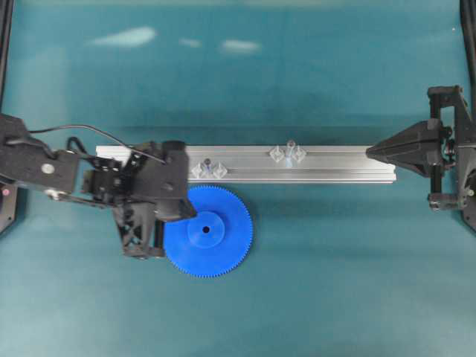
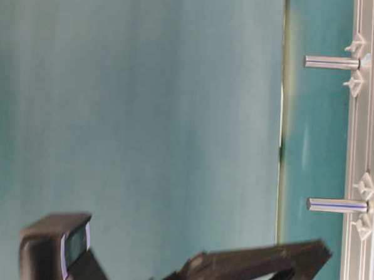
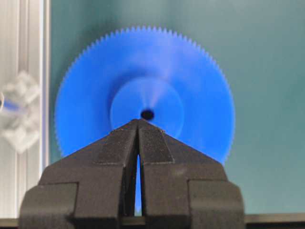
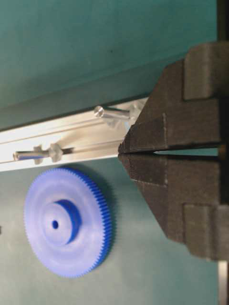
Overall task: Insert the large gear onto the shaft.
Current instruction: 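Move the left gripper over the blue gear's hub, then lower the open left gripper around the blue gear's hub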
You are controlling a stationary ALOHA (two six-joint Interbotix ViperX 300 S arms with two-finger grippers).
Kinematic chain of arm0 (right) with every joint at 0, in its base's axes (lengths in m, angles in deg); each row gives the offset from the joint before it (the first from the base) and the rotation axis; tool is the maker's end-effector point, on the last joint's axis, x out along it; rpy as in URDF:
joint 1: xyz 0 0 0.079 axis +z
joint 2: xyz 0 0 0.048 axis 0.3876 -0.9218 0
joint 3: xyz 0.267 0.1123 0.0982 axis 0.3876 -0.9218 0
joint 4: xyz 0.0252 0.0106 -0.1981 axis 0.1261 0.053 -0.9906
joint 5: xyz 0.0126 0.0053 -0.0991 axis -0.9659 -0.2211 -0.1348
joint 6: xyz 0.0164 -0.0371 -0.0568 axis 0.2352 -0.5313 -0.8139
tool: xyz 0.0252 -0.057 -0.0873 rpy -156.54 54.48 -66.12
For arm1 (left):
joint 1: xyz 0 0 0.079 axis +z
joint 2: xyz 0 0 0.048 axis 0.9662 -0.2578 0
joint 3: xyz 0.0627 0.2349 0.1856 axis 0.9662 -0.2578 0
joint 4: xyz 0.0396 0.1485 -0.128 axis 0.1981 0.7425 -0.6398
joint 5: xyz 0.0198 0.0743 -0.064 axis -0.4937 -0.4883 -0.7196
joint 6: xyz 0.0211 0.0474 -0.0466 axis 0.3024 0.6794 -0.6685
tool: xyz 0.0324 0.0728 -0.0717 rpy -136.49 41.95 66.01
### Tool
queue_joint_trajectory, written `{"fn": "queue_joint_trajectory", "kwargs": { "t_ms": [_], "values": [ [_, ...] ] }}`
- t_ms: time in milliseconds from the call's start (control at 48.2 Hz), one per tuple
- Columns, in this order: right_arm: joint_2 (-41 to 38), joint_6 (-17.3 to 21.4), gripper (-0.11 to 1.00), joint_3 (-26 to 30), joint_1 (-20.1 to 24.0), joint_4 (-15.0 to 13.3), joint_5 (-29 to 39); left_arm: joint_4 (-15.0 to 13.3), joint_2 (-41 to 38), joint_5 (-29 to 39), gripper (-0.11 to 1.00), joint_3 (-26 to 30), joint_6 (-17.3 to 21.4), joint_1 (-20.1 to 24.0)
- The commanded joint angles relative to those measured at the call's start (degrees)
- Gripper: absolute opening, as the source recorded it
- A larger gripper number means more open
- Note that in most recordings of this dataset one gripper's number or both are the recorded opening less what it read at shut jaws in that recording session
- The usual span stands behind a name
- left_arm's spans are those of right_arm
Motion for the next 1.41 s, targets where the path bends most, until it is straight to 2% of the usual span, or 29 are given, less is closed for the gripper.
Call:
{"fn": "queue_joint_trajectory", "kwargs": {
  "t_ms": [0,249,456,601,995,1389],
  "values": [
    [-0.18,0.53,0.02,1.58,-0.09,0.09,-0.26,0.18,-0.97,0.79,-0.01,2.90,-0.18,-0.35],
    [-0.18,0.53,0.02,1.41,-0.09,0.09,-0.35,0.09,-5.80,9.84,-0.01,8.61,-0.53,-0.88],
    [-0.18,0.53,0.02,1.41,-0.09,0.00,-0.35,0.18,-11.34,17.40,-0.01,14.77,-2.99,-0.97],
    [-0.09,0.53,0.02,1.41,-0.18,0.00,-0.26,0.18,-13.71,18.02,-0.01,16.96,-2.81,-1.32],
    [0.00,0.44,0.02,1.14,-0.18,0.00,-0.26,0.35,-15.03,20.65,-0.01,18.19,-2.55,-2.37],
    [0.44,0.35,0.02,1.14,-0.09,-0.09,-0.44,0.44,-16.96,25.14,-0.01,20.13,-0.35,-2.37]
  ]
}}
